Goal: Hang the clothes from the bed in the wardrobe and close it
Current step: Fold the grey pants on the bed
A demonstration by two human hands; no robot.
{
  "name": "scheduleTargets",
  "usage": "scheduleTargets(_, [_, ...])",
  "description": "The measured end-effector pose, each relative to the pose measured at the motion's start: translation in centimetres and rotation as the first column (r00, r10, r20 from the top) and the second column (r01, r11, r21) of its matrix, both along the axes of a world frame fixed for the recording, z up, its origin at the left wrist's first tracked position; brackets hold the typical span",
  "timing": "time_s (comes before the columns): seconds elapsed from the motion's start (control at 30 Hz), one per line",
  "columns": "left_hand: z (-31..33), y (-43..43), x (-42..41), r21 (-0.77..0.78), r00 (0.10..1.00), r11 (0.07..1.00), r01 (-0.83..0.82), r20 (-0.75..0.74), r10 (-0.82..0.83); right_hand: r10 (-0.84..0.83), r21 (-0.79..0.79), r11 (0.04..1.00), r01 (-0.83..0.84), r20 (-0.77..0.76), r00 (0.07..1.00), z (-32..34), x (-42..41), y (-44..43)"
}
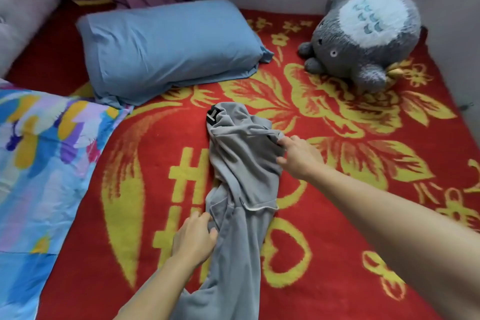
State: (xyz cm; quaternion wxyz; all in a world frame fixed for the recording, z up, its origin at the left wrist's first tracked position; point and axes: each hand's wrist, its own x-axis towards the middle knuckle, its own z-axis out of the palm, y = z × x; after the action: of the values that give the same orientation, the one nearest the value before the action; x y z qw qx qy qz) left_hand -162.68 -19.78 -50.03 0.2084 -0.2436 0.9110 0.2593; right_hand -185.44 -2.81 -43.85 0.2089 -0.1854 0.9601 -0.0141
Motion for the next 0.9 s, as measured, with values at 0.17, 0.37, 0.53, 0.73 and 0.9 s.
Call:
scheduleTargets(0.17, [-6.2,1.1,-1.5,0.029,0.996,0.997,-0.071,-0.060,0.073,0.023,-0.136,0.990,-0.032,-0.067,0.997,-7.6,-5.7,-4.3])
scheduleTargets(0.37, [-11.4,2.4,-3.6,-0.016,0.999,1.000,0.005,0.043,-0.004,0.062,-0.047,0.997,-0.060,0.042,0.997,-14.4,-4.9,0.1])
scheduleTargets(0.53, [-11.8,3.5,-4.7,-0.095,0.991,0.994,0.061,0.126,-0.049,-0.412,-0.157,0.904,0.398,-0.074,0.908,-14.7,-3.6,15.7])
scheduleTargets(0.73, [-11.5,5.1,-6.6,-0.148,0.995,0.985,0.090,-0.024,-0.094,-0.621,0.216,0.774,0.595,0.076,0.780,-16.6,1.9,33.0])
scheduleTargets(0.9, [-12.4,6.4,-10.7,0.090,0.980,0.978,-0.190,-0.040,0.194,-0.721,0.289,0.671,0.682,0.041,0.692,-17.6,2.1,32.6])
